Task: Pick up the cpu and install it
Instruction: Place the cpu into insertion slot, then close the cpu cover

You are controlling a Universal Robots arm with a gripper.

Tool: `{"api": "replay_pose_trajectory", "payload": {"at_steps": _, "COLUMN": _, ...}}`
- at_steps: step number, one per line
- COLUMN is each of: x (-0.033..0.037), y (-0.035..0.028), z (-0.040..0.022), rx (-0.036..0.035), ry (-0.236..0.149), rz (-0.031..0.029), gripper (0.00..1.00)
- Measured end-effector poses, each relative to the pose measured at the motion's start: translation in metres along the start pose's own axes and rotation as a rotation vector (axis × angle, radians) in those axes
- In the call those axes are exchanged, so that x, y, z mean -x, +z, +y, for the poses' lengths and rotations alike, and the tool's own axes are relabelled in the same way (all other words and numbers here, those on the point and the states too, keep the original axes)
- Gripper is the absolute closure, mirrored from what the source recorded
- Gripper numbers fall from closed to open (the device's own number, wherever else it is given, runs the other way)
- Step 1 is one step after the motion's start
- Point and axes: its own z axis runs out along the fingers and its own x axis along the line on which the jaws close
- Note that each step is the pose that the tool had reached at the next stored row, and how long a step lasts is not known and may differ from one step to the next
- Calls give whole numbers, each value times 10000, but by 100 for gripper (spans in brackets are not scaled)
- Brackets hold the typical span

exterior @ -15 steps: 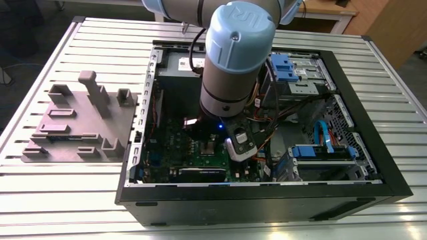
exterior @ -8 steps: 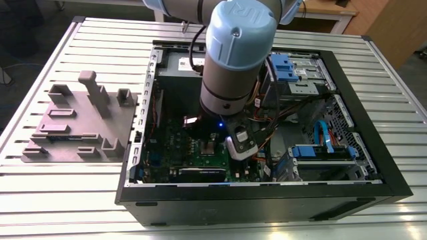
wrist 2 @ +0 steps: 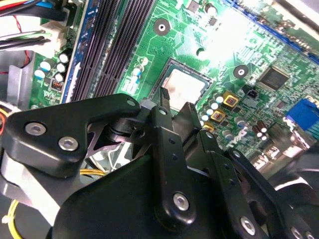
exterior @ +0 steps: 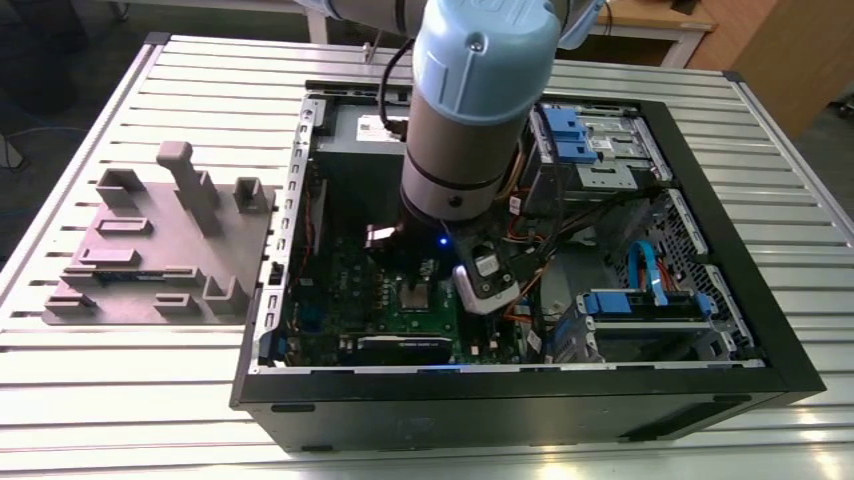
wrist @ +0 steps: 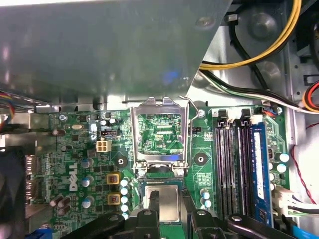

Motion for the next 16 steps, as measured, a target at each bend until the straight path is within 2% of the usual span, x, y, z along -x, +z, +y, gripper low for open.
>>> {"api": "replay_pose_trajectory", "payload": {"at_steps": 6, "x": -3, "y": -93, "z": 7, "rx": -3, "ry": 0, "rz": 5, "gripper": 71}}
{"api": "replay_pose_trajectory", "payload": {"at_steps": 9, "x": -5, "y": -125, "z": 10, "rx": -17, "ry": 1, "rz": 8, "gripper": 89}}
{"api": "replay_pose_trajectory", "payload": {"at_steps": 16, "x": -6, "y": -151, "z": 12, "rx": -19, "ry": 2, "rz": 23, "gripper": 89}}
